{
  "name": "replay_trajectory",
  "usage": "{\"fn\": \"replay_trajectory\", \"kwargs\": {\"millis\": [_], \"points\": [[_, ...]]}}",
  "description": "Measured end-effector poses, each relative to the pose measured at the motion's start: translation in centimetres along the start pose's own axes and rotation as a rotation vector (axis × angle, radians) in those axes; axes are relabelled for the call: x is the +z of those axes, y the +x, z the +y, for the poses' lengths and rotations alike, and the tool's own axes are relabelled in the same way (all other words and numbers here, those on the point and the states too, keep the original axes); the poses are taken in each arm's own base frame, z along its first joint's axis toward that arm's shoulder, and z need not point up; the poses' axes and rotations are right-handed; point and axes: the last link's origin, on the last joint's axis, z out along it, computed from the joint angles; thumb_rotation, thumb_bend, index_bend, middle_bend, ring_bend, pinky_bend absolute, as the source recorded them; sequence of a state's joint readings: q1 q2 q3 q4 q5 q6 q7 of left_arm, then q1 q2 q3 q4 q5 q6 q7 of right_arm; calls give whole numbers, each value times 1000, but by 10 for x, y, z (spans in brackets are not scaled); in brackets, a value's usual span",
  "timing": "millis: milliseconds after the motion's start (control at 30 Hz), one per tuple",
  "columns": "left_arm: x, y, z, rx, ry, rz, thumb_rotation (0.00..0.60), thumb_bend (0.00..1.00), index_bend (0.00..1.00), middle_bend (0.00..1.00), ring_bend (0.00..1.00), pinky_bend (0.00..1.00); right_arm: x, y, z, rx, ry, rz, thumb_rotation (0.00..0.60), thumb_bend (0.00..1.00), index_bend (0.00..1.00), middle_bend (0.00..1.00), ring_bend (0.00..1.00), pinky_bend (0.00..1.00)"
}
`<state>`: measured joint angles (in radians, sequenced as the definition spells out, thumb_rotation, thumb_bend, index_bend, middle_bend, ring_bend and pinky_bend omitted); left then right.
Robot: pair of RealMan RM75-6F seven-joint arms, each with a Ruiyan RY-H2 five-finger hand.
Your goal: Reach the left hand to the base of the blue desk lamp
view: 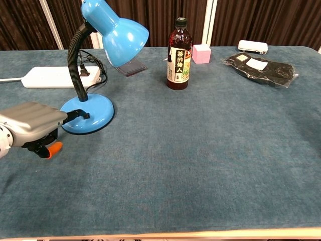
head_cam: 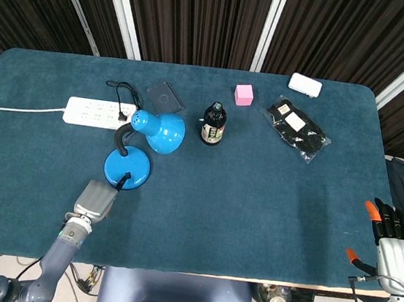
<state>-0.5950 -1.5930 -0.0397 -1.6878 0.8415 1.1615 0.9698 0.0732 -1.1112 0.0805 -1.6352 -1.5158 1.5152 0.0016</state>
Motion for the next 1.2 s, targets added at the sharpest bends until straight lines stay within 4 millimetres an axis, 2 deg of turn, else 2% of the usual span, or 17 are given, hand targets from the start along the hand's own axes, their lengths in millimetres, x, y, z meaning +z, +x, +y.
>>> {"fn": "replay_trajectory", "kwargs": {"millis": [567,733,767,833,933,1000,1067,1100,1200], "points": [[-3,-10,3,18,-13,-32,600,529,54,891,868,849,0,0,0,4,2,2,600,249,0,0,0,0],[-3,-3,4,9,-20,11,600,505,53,861,843,839,0,1,-1,5,3,3,600,250,0,0,0,0],[-2,-1,4,2,-22,25,600,484,52,835,820,824,0,1,-1,4,3,4,600,249,0,0,0,0],[-2,5,3,-14,-26,61,600,407,34,721,724,731,0,1,-1,4,3,5,600,250,0,0,0,0],[-3,18,1,-37,-29,142,600,317,1,399,468,498,0,1,0,3,4,8,600,250,0,0,0,0],[-5,29,-3,-37,-32,210,600,263,0,126,219,307,0,1,0,2,4,9,600,250,0,0,0,0],[-9,39,-10,-36,-34,281,600,187,0,11,58,146,0,1,0,0,4,8,600,250,0,0,0,0],[-12,43,-14,-36,-33,309,600,139,0,0,14,75,0,1,0,0,5,8,600,250,0,0,0,0],[-24,50,-33,-26,-13,358,600,72,0,0,0,10,0,1,0,-8,7,8,600,250,0,0,0,0]]}}
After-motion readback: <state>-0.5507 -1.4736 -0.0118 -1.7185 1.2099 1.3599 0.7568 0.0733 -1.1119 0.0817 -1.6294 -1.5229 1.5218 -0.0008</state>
